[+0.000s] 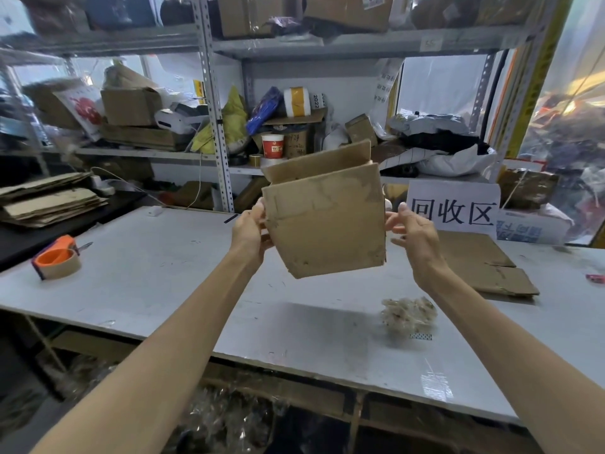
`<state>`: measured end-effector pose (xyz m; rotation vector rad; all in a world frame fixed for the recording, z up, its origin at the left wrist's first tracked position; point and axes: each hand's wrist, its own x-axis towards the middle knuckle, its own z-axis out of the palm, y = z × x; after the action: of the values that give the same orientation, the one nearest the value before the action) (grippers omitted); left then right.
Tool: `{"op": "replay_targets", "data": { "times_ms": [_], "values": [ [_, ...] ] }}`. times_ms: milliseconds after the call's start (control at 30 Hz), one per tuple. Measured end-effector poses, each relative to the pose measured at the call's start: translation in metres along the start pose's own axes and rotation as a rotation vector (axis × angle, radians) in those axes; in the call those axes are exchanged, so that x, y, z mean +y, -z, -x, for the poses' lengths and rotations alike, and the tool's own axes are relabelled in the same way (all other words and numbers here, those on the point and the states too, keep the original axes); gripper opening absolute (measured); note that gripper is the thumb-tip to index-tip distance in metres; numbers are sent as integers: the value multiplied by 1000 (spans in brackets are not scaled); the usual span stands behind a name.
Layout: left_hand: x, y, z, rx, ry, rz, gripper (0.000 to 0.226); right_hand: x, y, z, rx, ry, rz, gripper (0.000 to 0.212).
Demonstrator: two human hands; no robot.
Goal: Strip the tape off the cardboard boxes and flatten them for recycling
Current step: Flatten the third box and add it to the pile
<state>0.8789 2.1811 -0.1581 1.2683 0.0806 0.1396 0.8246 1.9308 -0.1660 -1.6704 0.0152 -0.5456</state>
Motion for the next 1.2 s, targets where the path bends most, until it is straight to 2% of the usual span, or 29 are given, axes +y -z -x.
{"op": "replay_targets", "data": {
  "times_ms": [67,133,200,300,367,433,467,533,567,633,833,900,967,1033,1067,1200],
  "values": [
    [0,2,1,-34,14,-42,18,-5,-2,1,64,7,-2,45],
    [1,5,3,-124,32,-58,16,-8,-2,-1,56,18,-18,35],
    [2,8,5,-225,22,-77,34,-10,1,-3,-6,-10,14,31],
    [4,9,8,-384,-167,-353,64,-16,6,-7,-157,-192,34,38],
    [5,9,11,-453,-221,-442,73,-22,9,-10,-197,-276,-8,32],
    [6,11,11,-451,-202,-407,81,-23,15,-14,-206,-255,-82,26],
    [7,12,11,-440,-185,-376,78,-24,19,-16,-224,-242,-114,34],
    [9,12,9,-417,-119,-300,55,-25,25,-16,-279,-253,-142,56],
    [10,10,9,-406,-82,-281,41,-24,26,-16,-300,-269,-145,60],
    [9,5,9,-348,-79,-345,26,-22,26,-16,-322,-284,-142,51],
    [0,-6,10,-120,-145,-514,63,-14,12,-12,-233,-281,-34,24],
    [-3,-10,12,-63,-169,-568,71,-12,4,-10,-210,-272,90,33],
    [-6,-13,12,-45,-226,-635,75,-11,-6,-8,-167,-247,156,50],
    [-7,-15,12,-68,-238,-664,70,-8,-13,-8,-59,-195,215,71],
    [-7,-16,13,-87,-222,-663,65,-6,-15,-9,3,-172,286,73],
    [-3,-12,12,-140,-218,-635,39,-4,-15,-15,41,-164,515,57]
  ]
}}
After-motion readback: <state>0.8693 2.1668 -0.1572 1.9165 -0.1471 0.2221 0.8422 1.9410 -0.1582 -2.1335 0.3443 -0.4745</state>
